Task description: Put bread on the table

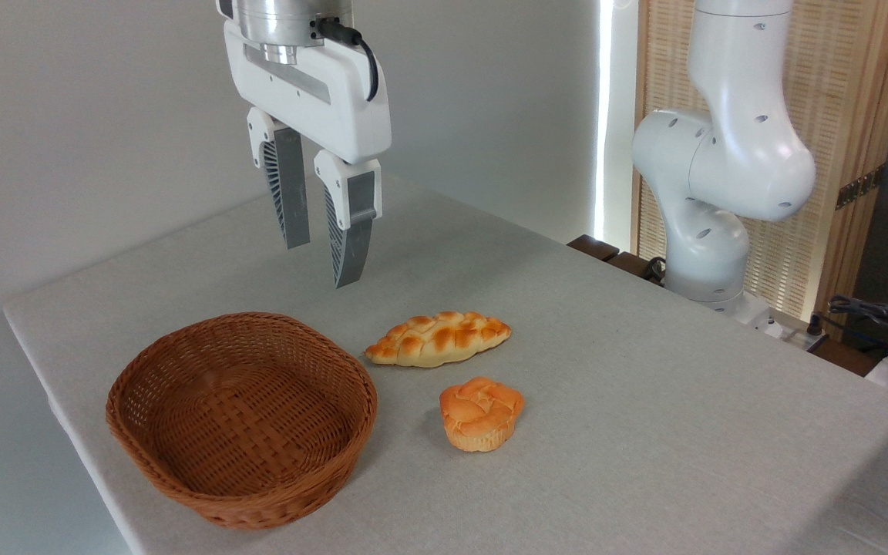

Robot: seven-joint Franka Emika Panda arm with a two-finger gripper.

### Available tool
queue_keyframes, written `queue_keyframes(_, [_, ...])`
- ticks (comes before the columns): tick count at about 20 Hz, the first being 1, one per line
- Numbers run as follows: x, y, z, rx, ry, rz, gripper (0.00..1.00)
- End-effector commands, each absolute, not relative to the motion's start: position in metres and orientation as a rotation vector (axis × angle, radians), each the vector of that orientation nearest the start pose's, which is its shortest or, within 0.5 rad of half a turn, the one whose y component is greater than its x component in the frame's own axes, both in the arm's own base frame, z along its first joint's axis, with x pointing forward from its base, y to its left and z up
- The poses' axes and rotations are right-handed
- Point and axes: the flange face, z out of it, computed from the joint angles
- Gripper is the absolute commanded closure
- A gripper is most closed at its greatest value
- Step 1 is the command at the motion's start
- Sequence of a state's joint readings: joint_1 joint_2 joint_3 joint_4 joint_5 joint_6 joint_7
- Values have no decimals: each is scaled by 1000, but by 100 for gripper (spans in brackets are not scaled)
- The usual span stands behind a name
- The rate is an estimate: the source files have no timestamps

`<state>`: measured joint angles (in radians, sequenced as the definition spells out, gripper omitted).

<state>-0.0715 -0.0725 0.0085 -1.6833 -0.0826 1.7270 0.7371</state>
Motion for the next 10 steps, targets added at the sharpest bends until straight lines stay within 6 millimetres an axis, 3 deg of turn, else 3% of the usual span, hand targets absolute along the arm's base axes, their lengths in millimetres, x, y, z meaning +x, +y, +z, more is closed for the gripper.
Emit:
queue_keyframes(1, [553,-41,632,-2952,1220,-175,0])
queue_keyframes(10, [552,-38,628,-2943,1211,-93,0])
